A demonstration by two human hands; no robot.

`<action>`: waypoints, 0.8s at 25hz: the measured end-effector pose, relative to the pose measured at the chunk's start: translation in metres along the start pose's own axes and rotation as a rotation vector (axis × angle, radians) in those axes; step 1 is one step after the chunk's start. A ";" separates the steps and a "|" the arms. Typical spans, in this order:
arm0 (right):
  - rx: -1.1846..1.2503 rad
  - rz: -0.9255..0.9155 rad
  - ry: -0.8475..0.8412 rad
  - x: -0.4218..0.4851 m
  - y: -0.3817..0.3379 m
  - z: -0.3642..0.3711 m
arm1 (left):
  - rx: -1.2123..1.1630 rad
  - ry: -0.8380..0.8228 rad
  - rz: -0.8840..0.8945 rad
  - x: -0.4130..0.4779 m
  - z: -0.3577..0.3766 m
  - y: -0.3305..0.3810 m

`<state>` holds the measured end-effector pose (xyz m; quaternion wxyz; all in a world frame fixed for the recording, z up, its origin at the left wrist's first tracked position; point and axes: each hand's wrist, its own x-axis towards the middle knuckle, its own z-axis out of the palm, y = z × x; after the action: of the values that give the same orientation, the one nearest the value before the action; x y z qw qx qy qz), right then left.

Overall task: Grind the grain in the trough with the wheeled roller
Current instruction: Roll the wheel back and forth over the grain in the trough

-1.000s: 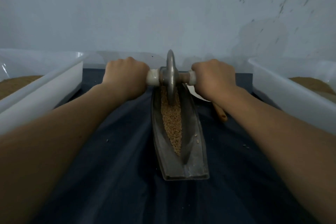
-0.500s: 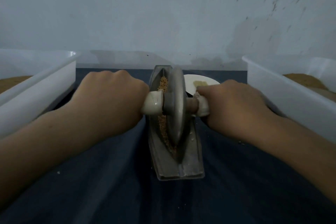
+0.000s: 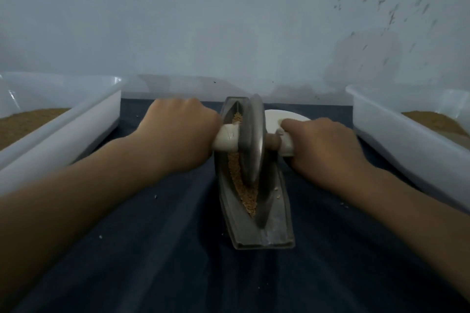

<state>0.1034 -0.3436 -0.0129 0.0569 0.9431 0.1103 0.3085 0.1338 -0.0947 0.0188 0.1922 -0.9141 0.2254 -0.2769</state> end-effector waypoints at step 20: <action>-0.058 -0.042 -0.012 -0.012 0.008 -0.019 | -0.061 0.159 0.040 -0.030 0.003 -0.010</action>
<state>0.0840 -0.3538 -0.0029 0.0914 0.9404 0.1208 0.3046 0.1164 -0.0704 0.0082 0.1513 -0.8899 0.2667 -0.3376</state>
